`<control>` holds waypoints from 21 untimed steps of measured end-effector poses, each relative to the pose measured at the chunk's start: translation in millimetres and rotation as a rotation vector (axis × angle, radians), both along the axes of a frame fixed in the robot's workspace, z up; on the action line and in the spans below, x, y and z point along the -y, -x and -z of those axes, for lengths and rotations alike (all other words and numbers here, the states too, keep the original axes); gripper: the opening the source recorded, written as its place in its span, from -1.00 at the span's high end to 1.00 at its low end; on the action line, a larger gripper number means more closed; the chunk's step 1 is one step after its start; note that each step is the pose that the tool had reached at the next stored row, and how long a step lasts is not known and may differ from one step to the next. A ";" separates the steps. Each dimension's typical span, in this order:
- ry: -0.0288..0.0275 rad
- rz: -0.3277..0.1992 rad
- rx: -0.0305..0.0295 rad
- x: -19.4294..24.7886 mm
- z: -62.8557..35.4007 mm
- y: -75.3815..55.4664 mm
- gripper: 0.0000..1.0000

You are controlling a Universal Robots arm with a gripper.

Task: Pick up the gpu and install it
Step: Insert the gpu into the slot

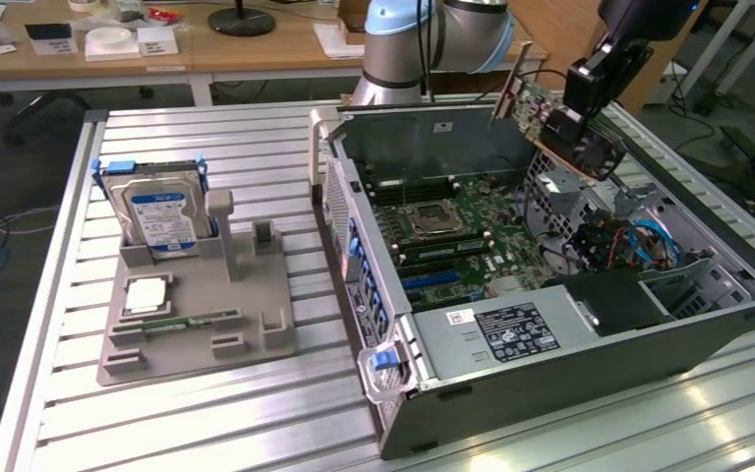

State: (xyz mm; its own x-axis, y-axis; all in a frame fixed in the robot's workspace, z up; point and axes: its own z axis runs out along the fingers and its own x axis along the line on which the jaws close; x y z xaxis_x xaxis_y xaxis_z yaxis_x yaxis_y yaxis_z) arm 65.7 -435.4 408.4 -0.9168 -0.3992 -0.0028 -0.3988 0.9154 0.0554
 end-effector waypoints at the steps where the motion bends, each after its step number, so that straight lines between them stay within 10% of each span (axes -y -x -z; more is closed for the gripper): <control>1: 0.0000 -0.009 0.0000 -0.1 0.1 0.0 0.47; 21: 0.0001 -0.172 0.0000 -2.4 0.5 0.0 0.47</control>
State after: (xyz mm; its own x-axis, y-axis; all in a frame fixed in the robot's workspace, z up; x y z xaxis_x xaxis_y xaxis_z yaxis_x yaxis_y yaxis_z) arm 65.7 -432.9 407.9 -0.8351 -0.5501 -0.0028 -0.5494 0.8337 0.0553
